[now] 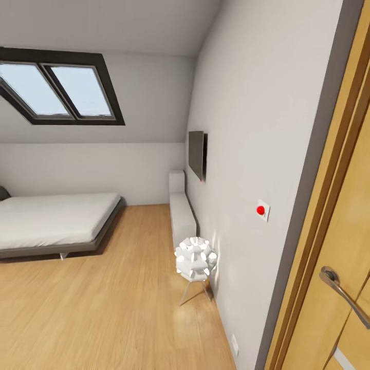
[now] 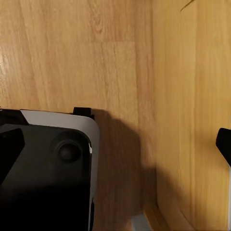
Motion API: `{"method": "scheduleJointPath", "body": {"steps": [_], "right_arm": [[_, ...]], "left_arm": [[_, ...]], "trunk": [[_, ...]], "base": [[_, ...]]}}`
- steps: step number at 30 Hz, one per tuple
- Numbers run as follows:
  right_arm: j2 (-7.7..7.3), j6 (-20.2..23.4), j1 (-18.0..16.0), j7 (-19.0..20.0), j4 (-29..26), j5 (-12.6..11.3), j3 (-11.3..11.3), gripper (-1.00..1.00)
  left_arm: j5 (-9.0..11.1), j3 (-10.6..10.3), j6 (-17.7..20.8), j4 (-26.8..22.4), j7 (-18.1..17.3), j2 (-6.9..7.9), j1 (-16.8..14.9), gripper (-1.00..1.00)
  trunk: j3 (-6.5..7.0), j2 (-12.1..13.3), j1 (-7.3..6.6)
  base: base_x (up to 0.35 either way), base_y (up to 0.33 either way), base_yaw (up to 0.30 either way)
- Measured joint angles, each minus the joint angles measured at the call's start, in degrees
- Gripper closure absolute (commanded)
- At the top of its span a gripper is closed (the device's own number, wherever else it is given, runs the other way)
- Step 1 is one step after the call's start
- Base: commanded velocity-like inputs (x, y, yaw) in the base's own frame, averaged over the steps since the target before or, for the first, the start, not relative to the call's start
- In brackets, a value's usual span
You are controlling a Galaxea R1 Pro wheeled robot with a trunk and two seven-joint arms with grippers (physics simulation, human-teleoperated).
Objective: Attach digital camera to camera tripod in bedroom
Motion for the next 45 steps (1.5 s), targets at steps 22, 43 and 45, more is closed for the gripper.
{"method": "scheduleJointPath", "body": {"steps": [22, 43, 45], "right_arm": [[-0.14, -0.3, 0.0, 0.1, 0.0, 0.1, 0.1, -1.00], [-0.43, -0.3, 0.0, 0.3, 0.0, 0.4, 0.2, -1.00], [-0.35, 0.0, 0.0, 0.0, -0.1, 0.4, 0.2, -1.00]], "left_arm": [[0.0, 0.0, 0.0, 0.0, 0.0, 0.00, 0.0, -1.00], [-1.0, -0.6, 0.7, -1.4, 0.1, 0.44, -0.1, -1.00], [-1.3, -0.7, 3.4, -6.7, 0.3, 1.78, -0.4, -1.00]], "trunk": [[0.00, 0.0, 0.00], [0.01, 0.0, 0.00], [0.02, 0.0, 0.00]], "base": [[0.000, 0.000, 0.103], [0.000, 0.000, 0.001], [0.000, 0.000, 0.000]]}}
